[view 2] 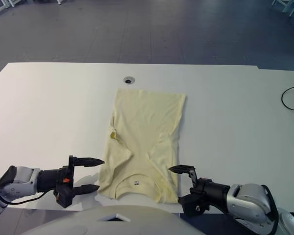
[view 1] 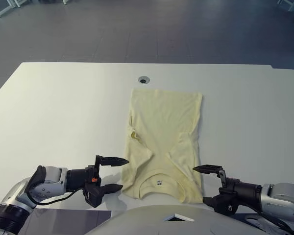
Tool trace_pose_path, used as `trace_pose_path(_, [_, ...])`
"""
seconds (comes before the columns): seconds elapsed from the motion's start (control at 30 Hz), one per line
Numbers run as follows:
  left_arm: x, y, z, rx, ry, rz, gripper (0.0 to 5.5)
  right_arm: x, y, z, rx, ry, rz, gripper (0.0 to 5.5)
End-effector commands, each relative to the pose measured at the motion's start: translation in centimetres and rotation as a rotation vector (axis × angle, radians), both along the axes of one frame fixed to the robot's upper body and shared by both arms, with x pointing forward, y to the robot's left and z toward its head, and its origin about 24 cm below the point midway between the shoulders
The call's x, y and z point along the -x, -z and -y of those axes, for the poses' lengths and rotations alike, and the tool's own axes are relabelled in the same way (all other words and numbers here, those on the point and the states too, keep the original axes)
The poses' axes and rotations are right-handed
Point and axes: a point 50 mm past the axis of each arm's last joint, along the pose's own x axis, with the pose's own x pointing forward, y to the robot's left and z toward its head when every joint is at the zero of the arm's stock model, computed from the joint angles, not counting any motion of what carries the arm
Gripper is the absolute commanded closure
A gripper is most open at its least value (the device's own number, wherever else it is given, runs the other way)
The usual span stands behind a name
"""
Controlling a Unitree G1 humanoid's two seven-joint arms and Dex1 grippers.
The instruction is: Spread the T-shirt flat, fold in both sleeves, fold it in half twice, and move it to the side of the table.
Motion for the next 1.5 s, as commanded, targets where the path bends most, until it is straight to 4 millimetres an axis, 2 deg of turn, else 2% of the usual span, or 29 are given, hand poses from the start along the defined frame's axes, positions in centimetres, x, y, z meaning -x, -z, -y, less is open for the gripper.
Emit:
trace_pose_path(0.03, [0.6,1.5,-1.3,-0.172,0.022,-0.068,0.1,0.8,0.3,-0.3,-0.023,0.003,-0.073,0.74])
trace_pose_path(0.37, [0.6,1.4,-1.5,-0.174,0.022,-0.078,0.1,1.6,0.6,-0.6,-0.062,0.046,-0.165,2.41])
trace_pose_path(0.73, [0.8,1.4,-1.4,-0.161,0.023,-0.083,0.1,0.9,0.6,0.0,-0.007,0.107,-0.105,4.21])
trace_pose_path(1.0, [0.9,1.3,-1.3,-0.153,0.025,-0.071,0.1,0.9,0.1,-0.2,-0.042,0.154,-0.113,5.46])
trace_pose_path(1.33, [0.9,0.9,-1.3,-0.144,0.076,-0.084,0.1,-1.4,-2.2,-0.5,-0.2,0.27,-0.049,5.46])
trace_pose_path(1.5, [1.5,1.0,-1.0,-0.127,0.107,-0.128,0.1,-1.9,-2.3,0.0,-0.204,0.315,-0.042,5.46])
